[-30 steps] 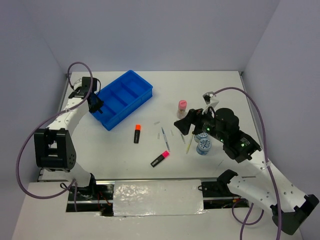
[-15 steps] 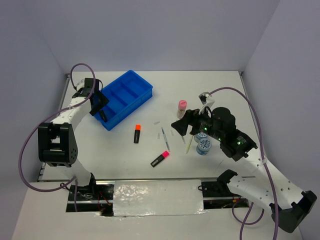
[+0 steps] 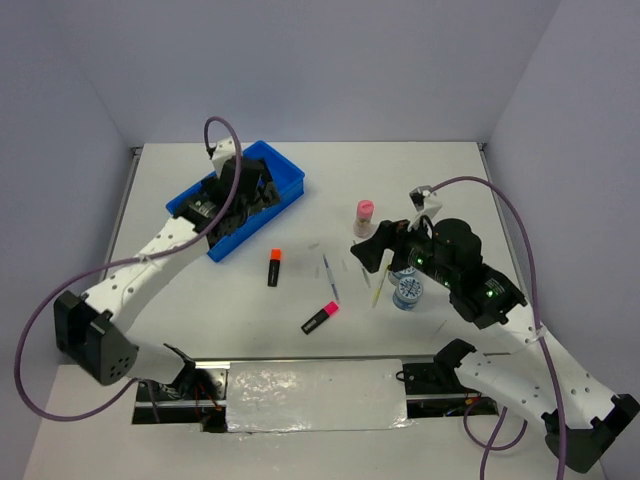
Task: Sort the stationery into containers
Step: Pick up the pen from the center of the board.
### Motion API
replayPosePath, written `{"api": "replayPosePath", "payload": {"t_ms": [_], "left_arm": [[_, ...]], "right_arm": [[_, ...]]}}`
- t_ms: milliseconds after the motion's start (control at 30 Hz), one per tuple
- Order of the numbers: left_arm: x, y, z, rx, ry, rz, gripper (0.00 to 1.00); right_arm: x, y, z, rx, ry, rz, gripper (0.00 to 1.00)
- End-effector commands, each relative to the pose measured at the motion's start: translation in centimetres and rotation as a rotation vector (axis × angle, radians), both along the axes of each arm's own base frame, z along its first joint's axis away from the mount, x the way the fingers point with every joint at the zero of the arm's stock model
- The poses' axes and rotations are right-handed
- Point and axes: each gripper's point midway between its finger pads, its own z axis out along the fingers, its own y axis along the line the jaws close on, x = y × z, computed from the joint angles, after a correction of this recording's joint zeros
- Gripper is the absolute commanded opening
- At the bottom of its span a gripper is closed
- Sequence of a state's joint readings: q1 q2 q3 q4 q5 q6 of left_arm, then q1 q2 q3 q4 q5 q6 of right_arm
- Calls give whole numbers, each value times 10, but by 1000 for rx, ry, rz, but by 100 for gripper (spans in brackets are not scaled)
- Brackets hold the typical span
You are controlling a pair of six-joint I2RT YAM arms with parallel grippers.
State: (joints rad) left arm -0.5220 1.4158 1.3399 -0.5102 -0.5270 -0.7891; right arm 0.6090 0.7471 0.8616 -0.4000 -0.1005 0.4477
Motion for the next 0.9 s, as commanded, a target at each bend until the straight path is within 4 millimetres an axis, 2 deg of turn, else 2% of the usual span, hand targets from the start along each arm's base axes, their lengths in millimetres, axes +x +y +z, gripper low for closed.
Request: {"api": "replayPosePath", "payload": {"t_ms": [0,167,200,267,300,367,467,567,667,867], "left_arm": [[-26,9,-17,61,22,-14,99],[-52,-23,-51,125,95,-152,99],[-55,-25,-66,155,129,-163,99],[-60,-28,-83,184,172,-179,99],[-64,-31,-101,193,216,-197,98],[-62,-38,-115,186,232,-224,94],[-64,-41,-148,217,304,-235,92],[-65,-44,-167,235,346,-249,91],[-66,-44,-196,261,401,-262,88],[-63,-41,-222,254,448,-260,77]], "right_arm": [[-3,-19,16,-24,-28,-72,100],[-11,-34,10,-47,-13,-114,100],[-13,-34,8,-48,-7,-108,100],[-15,-32,3,-43,-1,-98,100],[-16,-30,1,-40,5,-87,100],[-18,-26,-6,-28,22,-67,100],[-20,-21,-12,-27,42,-44,100],[-22,-21,-15,-29,48,-35,100],[-22,-20,-15,-25,44,-32,100],[-23,-18,-16,-19,46,-17,100]]}}
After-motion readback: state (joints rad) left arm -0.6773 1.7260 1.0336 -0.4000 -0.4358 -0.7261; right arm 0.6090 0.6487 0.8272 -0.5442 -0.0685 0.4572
